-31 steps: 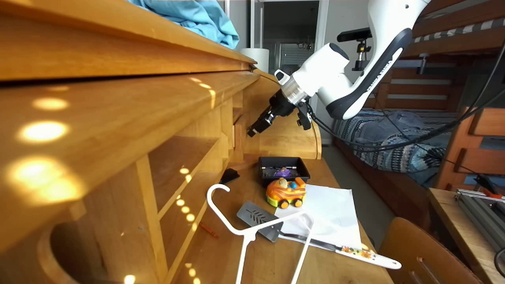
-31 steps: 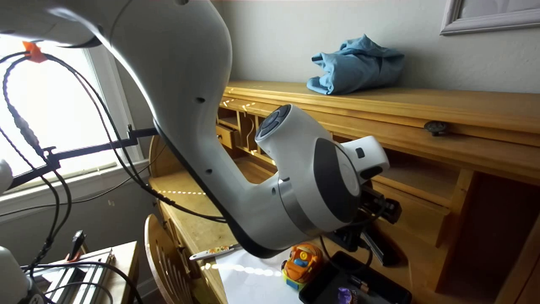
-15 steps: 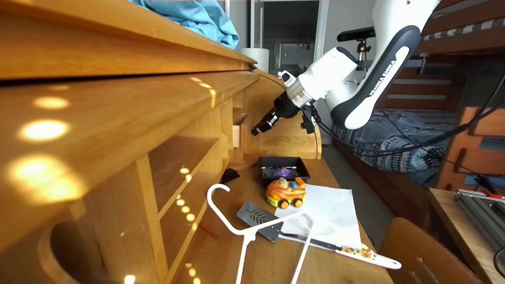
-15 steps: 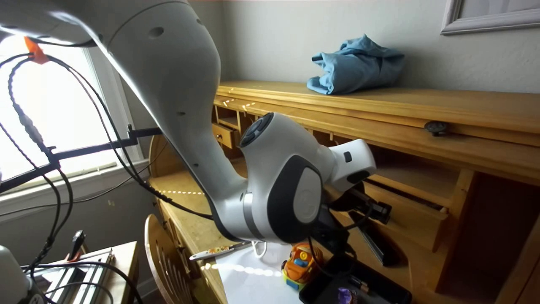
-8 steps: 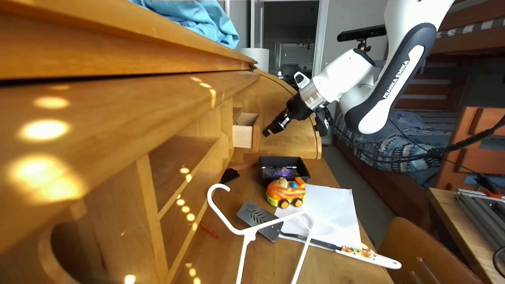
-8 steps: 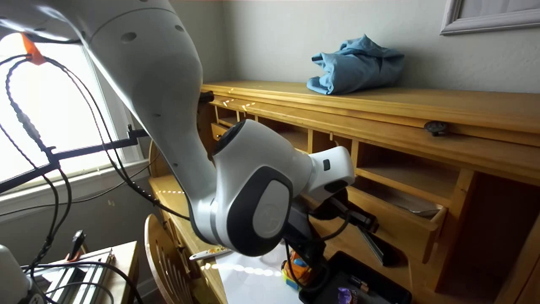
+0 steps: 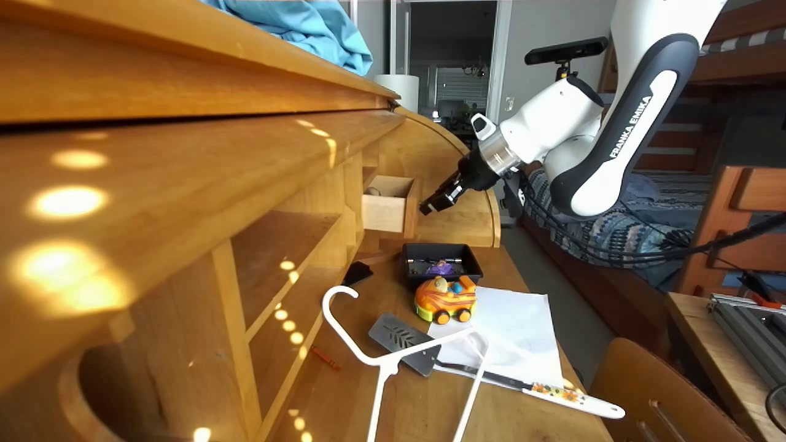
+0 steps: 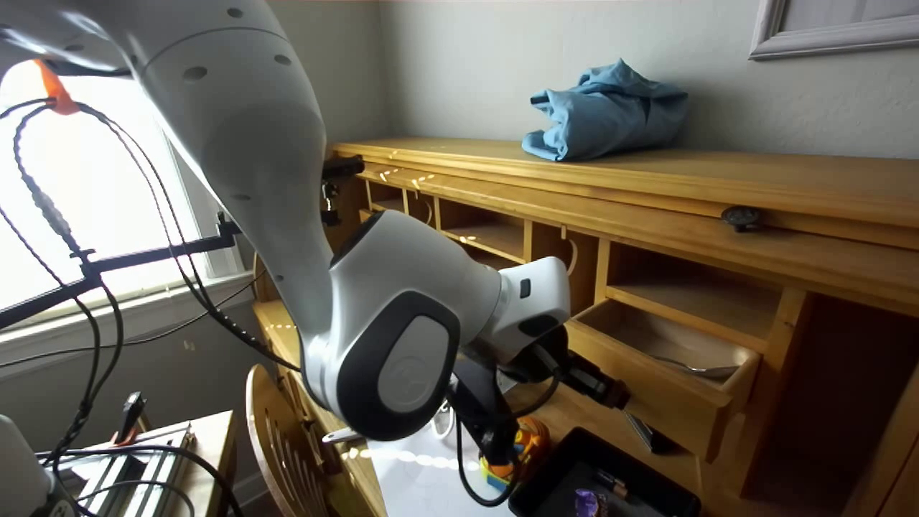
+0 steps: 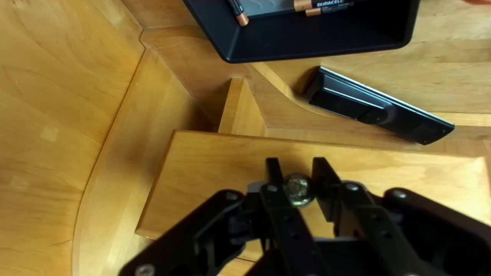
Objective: Open the right drawer
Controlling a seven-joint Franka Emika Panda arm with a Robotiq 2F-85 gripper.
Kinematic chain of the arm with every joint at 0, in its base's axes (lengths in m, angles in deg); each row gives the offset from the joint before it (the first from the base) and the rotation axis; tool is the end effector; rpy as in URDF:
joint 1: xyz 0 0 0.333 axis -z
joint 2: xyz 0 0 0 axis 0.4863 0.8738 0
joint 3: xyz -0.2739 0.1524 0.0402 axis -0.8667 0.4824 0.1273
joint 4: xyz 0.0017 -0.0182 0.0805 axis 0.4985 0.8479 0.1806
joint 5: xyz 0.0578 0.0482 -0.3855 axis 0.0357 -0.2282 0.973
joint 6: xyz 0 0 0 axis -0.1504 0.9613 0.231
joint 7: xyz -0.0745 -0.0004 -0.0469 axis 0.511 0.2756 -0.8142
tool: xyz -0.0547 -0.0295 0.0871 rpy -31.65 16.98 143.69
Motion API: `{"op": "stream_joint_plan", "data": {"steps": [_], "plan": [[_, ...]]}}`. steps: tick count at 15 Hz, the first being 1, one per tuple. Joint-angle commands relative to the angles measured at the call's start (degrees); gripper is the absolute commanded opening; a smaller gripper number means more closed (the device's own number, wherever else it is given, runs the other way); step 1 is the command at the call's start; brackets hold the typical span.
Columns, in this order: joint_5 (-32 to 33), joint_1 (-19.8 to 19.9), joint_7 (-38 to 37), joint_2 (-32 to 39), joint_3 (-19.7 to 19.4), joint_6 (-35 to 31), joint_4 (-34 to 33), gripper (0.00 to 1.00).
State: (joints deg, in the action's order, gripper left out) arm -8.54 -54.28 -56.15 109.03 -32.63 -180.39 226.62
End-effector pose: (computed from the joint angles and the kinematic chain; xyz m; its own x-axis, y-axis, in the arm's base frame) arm 0.5247 -0.0884 0.2678 0.6513 0.1784 0.7376 0.0322 -0.9776 0.2080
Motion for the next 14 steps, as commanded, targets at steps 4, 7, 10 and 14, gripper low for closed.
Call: {"op": "stream_joint_plan", "data": {"steps": [4, 7, 10, 14], "plan": [[-4.8, -9.3, 2.7, -1.7, -7.9, -0.1, 11.9, 0.78], [-12.3, -6.5, 13.6, -8.9, -2.5, 7.0, 17.0, 0.94], [-2.3, -6.2, 11.7, -16.6, -2.2, 18.8, 20.3, 1.00], [6.7, 2.0, 7.1, -27.1, 7.1, 35.7, 23.6, 1.00]]}}
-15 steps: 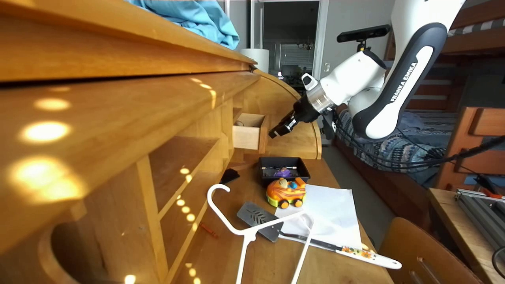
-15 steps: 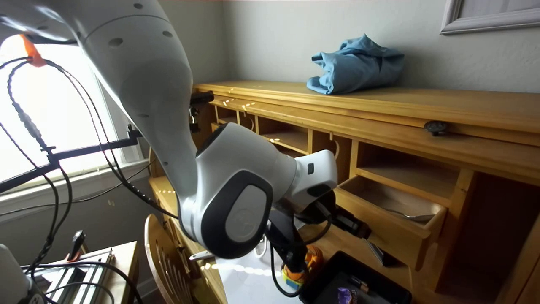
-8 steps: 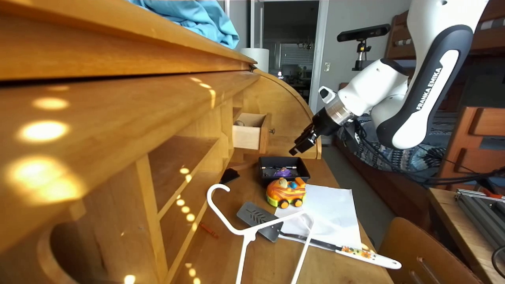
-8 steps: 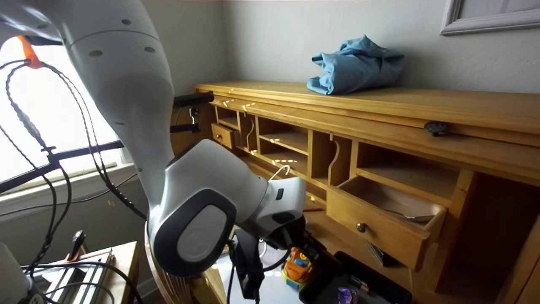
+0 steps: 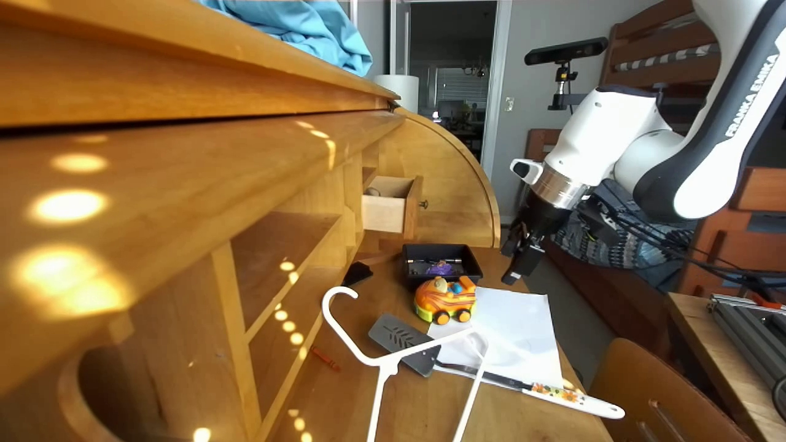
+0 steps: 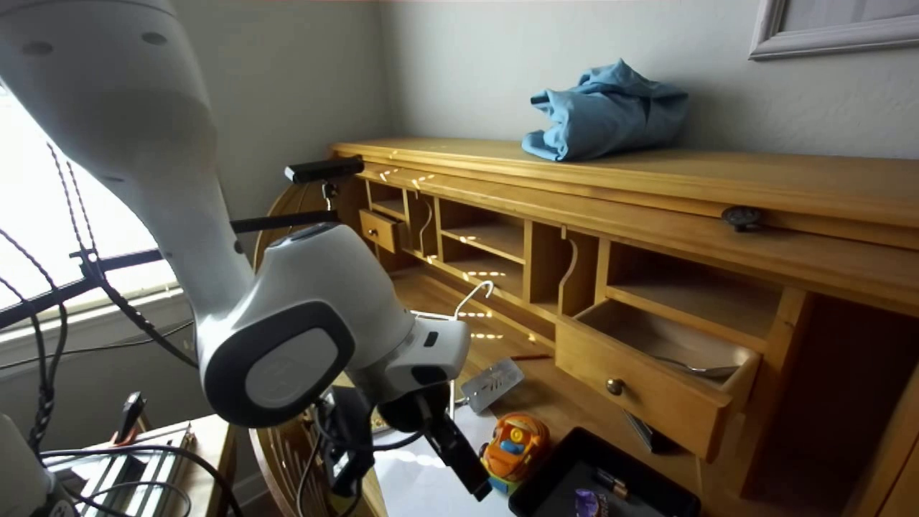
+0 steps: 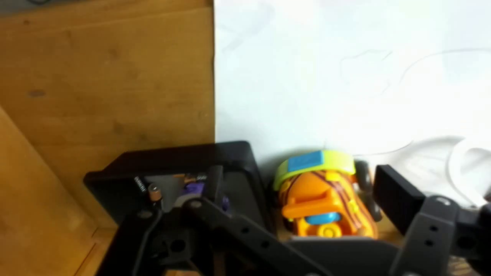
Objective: Open the right drawer
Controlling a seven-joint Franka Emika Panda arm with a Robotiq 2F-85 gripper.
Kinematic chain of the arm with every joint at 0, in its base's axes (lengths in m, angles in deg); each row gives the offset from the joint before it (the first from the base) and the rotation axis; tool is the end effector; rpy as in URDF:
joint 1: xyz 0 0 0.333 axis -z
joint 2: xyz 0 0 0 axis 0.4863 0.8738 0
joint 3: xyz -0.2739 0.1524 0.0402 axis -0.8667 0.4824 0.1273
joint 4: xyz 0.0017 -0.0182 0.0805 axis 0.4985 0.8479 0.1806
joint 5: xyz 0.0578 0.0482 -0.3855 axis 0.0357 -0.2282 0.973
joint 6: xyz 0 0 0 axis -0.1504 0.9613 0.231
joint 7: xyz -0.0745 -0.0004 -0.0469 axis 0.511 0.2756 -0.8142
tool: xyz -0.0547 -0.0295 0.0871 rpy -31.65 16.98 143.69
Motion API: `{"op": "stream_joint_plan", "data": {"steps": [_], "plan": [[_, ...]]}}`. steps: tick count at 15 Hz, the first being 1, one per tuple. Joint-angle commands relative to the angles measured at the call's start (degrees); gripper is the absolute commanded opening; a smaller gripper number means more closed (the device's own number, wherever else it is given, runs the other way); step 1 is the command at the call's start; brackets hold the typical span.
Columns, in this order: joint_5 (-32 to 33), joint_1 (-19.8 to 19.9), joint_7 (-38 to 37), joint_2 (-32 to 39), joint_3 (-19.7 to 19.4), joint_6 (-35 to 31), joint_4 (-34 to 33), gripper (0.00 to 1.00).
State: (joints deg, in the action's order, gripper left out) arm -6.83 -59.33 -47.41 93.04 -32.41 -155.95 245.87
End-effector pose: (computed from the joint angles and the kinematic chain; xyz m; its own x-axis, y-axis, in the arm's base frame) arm 0.4149 -0.0481 0.2169 0.9132 0.2046 0.3524 0.1485 -0.9724 0.1797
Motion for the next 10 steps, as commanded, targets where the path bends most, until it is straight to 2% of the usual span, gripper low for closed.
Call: {"op": "stream_joint_plan", "data": {"steps": [1, 2, 4, 5, 6, 10], "plan": [[5.1, 10.4, -6.9, -8.6, 13.8, 15.7, 0.9, 1.00], [-5.9, 10.7, -0.1, -11.0, 17.7, 20.3, 1.3, 1.00], [-15.3, 17.8, 4.0, -15.8, 26.0, 28.9, 0.6, 1.00], [-18.3, 20.1, 4.5, -17.4, 28.0, 31.6, 0.2, 1.00], [-16.4, 23.0, 0.7, -20.2, 29.6, 32.9, 1.8, 1.00], [-20.7, 29.9, 3.3, -24.2, 33.6, 40.8, 0.5, 1.00]]}}
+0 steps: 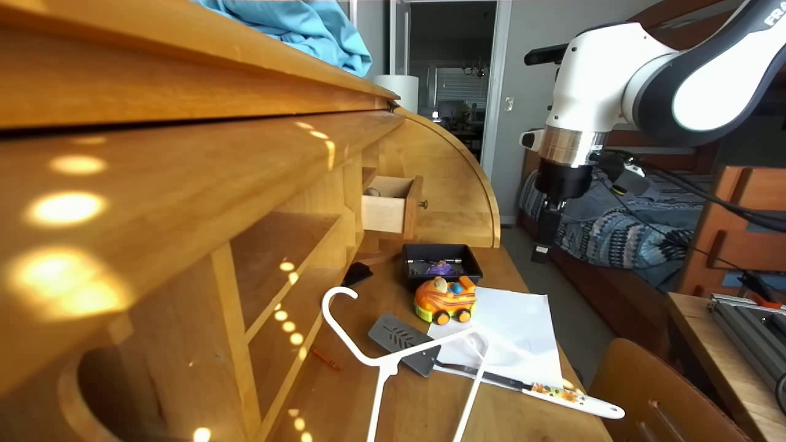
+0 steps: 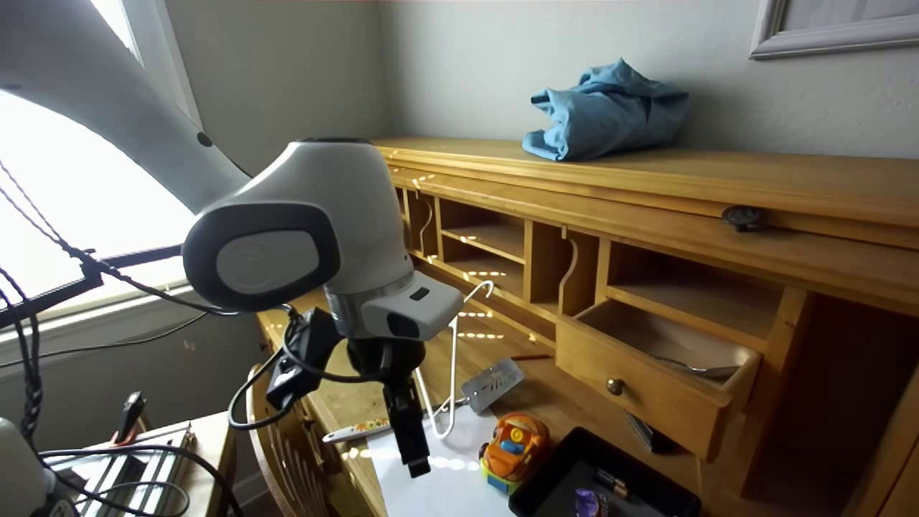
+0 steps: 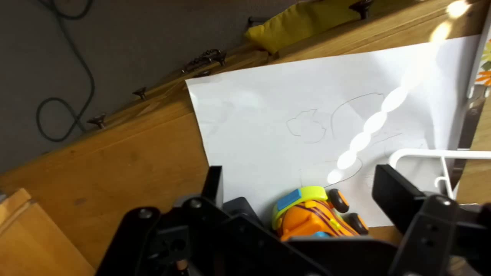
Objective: Open the right drawer
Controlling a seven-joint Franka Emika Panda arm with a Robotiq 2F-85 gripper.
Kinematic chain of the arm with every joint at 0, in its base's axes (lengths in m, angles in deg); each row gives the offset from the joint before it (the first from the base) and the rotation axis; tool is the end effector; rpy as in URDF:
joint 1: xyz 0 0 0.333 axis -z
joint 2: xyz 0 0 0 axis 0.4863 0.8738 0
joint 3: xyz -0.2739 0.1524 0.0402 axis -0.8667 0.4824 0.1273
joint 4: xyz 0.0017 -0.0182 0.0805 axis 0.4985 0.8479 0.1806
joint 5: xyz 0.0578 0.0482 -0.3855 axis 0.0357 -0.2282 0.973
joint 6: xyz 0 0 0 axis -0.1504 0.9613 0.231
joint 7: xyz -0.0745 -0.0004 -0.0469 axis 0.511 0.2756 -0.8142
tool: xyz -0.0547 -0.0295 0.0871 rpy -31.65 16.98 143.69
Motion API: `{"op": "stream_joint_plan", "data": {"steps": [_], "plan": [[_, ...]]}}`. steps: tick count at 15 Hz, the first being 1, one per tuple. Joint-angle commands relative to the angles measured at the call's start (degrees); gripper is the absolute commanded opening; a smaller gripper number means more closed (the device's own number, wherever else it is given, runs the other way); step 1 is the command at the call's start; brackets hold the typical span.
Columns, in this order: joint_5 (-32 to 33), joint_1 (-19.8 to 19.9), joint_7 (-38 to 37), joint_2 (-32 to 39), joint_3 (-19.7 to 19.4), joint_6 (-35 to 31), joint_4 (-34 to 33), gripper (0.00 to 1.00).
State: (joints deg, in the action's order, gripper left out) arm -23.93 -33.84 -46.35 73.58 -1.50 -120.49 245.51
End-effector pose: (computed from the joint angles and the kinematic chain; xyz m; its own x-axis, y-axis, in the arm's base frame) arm 0.4042 -0.0407 0.2808 0.9908 -0.0714 0.1146 -0.0814 -0.9930 0.0852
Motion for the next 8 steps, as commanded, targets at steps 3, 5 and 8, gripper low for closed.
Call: {"op": "stream_joint_plan", "data": {"steps": [3, 5, 8], "plan": [[-2.2, 8.0, 2.7, -5.8, 4.2, 7.6, 0.4, 1.00], [-1.4, 9.5, 3.8, -5.7, 4.7, 4.7, 0.6, 1.00], [-2.1, 10.3, 2.6, -4.3, 6.1, 5.5, 0.0, 1.00]]}}
